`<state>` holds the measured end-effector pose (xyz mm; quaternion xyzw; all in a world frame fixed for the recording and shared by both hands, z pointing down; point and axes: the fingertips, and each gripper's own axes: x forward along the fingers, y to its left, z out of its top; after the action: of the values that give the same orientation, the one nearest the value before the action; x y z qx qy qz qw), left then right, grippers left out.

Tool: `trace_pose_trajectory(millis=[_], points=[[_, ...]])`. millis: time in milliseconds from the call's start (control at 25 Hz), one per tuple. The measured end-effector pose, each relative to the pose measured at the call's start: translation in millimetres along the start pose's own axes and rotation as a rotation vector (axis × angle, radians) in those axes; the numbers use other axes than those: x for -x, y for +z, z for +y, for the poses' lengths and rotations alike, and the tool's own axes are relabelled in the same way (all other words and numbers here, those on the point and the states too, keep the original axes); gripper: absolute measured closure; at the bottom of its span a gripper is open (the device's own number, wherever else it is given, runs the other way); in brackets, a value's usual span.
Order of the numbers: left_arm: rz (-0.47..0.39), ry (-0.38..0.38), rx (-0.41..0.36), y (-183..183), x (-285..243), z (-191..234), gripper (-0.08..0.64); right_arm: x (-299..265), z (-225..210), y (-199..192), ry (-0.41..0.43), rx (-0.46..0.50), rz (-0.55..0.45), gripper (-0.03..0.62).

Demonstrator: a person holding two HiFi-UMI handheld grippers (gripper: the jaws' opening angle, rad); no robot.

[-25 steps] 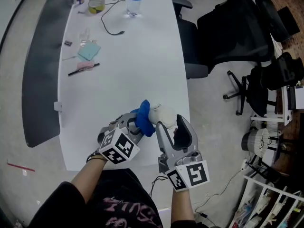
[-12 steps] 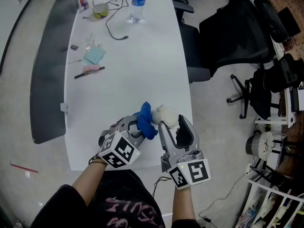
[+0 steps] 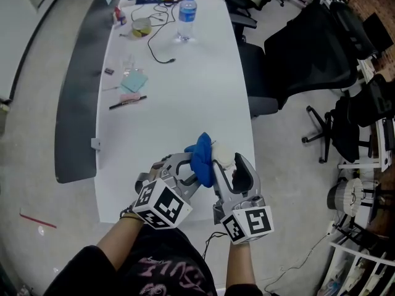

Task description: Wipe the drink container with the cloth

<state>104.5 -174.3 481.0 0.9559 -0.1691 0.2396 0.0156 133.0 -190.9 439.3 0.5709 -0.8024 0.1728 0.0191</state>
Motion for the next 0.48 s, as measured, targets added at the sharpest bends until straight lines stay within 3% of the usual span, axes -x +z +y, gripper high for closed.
trace_pose_trajectory(millis=[480], points=[[0.025, -0.021, 0.022, -12.4, -11.3, -1.4, 0.451, 1.6, 0.1, 3.0, -0.005, -0.009, -0.006, 0.337]])
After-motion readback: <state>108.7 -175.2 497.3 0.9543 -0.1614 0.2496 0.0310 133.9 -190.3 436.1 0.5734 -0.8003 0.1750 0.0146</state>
